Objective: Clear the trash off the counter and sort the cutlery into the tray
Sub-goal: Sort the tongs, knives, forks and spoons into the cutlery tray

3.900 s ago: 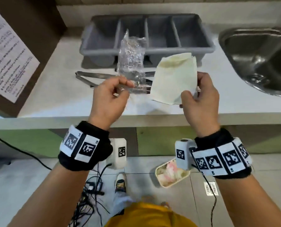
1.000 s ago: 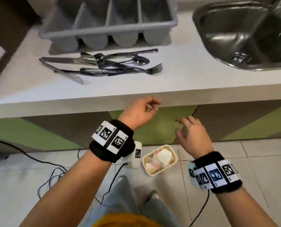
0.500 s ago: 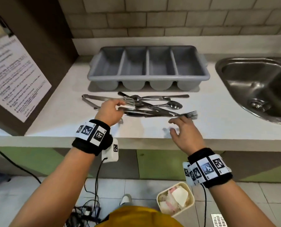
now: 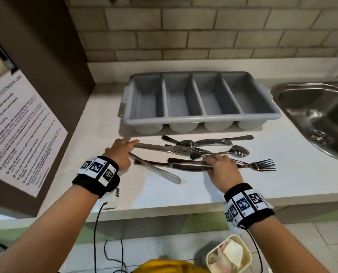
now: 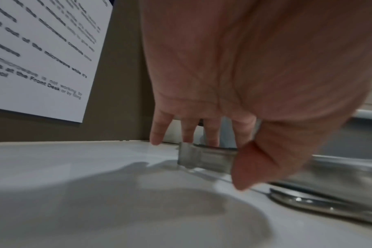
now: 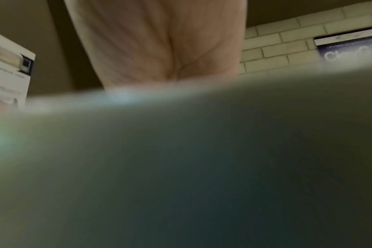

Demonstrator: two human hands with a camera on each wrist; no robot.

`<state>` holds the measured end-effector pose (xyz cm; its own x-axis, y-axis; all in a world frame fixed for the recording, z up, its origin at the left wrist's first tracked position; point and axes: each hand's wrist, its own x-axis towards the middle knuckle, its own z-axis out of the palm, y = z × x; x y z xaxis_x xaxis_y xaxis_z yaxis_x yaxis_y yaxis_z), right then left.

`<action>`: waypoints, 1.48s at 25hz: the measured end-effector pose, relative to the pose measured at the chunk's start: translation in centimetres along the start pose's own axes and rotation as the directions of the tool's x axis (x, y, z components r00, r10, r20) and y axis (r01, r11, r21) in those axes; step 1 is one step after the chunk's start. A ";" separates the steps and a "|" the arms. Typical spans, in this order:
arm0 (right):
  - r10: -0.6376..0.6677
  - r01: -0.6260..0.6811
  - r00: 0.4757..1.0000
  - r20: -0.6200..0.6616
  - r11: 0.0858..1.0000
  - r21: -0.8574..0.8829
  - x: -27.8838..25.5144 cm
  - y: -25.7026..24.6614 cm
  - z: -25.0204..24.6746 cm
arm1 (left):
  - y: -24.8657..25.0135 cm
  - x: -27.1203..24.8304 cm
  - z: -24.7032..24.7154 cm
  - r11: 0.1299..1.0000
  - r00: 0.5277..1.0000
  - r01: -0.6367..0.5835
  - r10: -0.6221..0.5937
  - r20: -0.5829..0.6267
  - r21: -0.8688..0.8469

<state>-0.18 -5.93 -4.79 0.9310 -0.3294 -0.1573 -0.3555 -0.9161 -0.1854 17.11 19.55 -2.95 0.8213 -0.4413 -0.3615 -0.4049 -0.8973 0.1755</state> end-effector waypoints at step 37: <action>0.013 -0.012 0.979 -0.202 1.000 0.005 -1.8 0.9 -4.1 | 4.4 -1.4 -6.1 0.783 0.935 -0.135 -0.103 -0.340 -0.608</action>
<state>-1.78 -7.08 -0.69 0.9241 -0.3802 0.0393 -0.3668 -0.9110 -0.1887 16.62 16.21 3.90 0.9462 -0.3206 -0.0446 -0.1834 -0.6443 0.7425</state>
